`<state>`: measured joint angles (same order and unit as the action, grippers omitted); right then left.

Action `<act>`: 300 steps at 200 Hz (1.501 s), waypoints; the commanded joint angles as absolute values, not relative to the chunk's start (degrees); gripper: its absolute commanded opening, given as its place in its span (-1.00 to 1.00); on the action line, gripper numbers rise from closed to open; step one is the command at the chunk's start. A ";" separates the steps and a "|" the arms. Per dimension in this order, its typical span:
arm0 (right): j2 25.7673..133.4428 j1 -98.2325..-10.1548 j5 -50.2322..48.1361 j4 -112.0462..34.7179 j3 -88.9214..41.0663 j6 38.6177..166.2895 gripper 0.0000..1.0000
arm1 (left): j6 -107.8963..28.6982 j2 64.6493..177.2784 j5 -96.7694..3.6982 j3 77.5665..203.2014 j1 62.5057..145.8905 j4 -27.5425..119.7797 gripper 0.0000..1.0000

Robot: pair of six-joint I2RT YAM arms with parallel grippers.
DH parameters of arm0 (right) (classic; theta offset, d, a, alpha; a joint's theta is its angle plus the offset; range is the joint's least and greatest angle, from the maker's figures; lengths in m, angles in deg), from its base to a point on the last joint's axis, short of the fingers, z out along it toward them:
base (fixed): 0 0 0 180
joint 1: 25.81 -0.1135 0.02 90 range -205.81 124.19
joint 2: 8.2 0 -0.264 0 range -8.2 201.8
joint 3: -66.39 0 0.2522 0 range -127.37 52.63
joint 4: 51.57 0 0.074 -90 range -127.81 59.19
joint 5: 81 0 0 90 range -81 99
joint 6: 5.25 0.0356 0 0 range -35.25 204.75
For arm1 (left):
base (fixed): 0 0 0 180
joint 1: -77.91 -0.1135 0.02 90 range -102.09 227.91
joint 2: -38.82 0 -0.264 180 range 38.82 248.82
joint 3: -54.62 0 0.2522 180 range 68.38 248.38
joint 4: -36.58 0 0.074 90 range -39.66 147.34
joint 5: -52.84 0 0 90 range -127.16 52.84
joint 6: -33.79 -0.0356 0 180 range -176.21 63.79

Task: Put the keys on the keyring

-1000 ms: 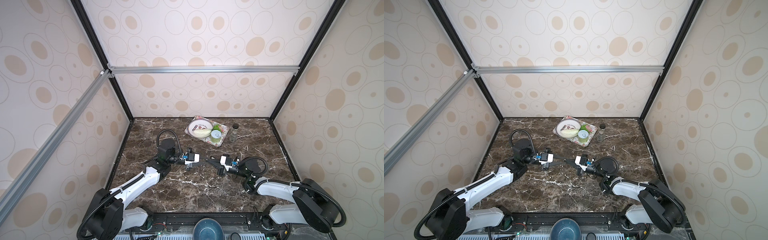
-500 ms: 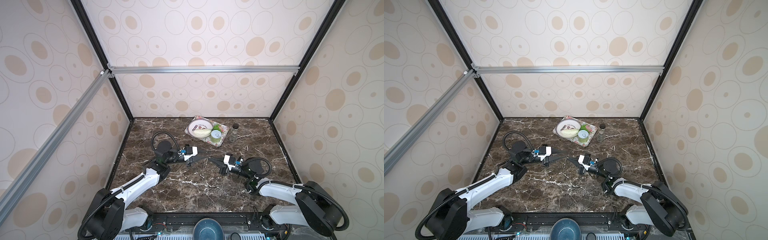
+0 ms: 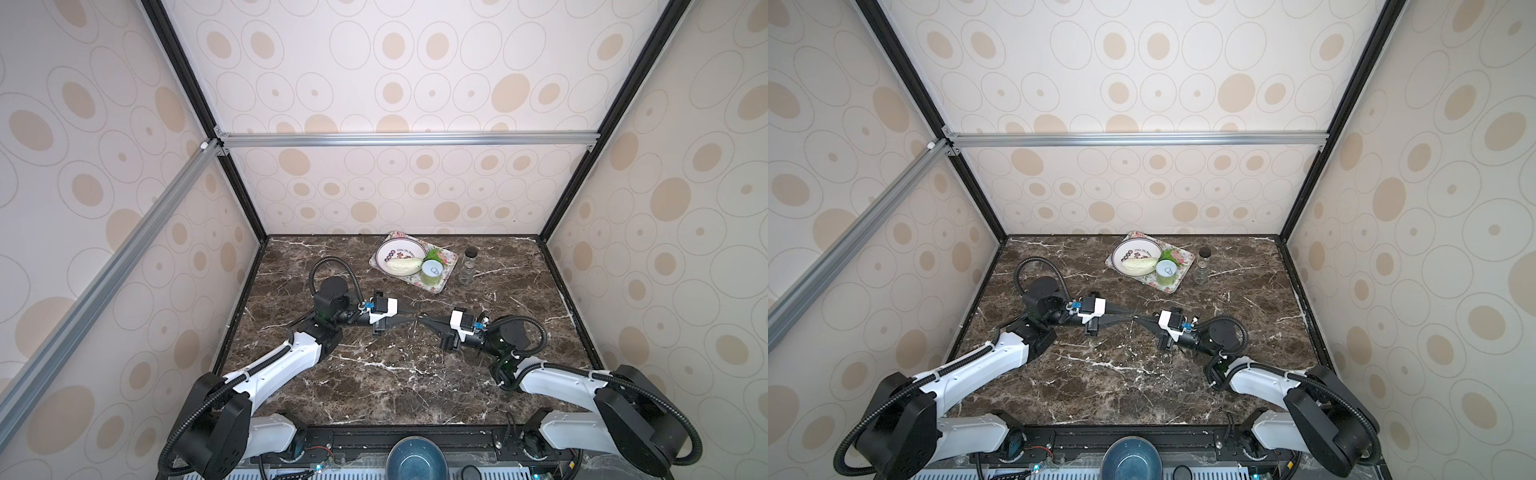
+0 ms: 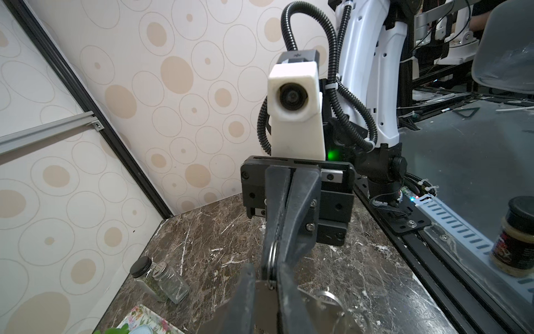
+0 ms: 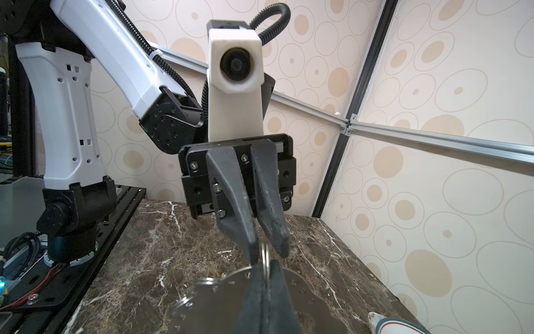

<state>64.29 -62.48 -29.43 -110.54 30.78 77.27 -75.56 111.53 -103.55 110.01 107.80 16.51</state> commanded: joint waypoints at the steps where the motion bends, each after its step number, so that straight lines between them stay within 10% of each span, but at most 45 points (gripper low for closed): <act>1: 64.21 -62.38 -31.62 -114.60 28.88 78.56 -1.00 | -78.25 112.21 -104.84 112.50 107.57 18.84 -0.78; 89: 65.65 -62.38 -31.89 -116.10 28.48 80.52 -1.00 | -80.87 112.58 -104.91 112.87 107.56 20.90 -1.00; 146: 62.50 -61.71 -25.56 -110.11 31.41 78.27 -0.40 | -80.54 112.56 -101.60 112.47 107.59 20.28 -1.00; 212: 54.06 -58.04 -23.02 -91.35 32.79 76.89 -0.47 | -84.06 113.68 -97.68 114.31 108.11 25.27 -1.00; 250: 54.50 -58.03 -7.93 -82.75 31.01 86.03 -0.41 | -75.11 115.71 -89.81 113.57 107.46 17.12 -1.00; 272: 53.91 -58.04 1.72 -73.99 27.67 96.63 0.00 | -65.29 117.34 -80.22 113.78 106.21 11.06 -1.00; 300: 54.06 -58.25 0.23 -54.42 16.44 104.20 -0.05 | -54.45 116.78 -61.58 113.18 105.87 9.01 -0.17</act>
<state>54.44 -58.08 -3.14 -70.89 25.49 93.62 -66.14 117.45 -79.23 111.89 106.60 15.07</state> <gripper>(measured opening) 0.478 0.224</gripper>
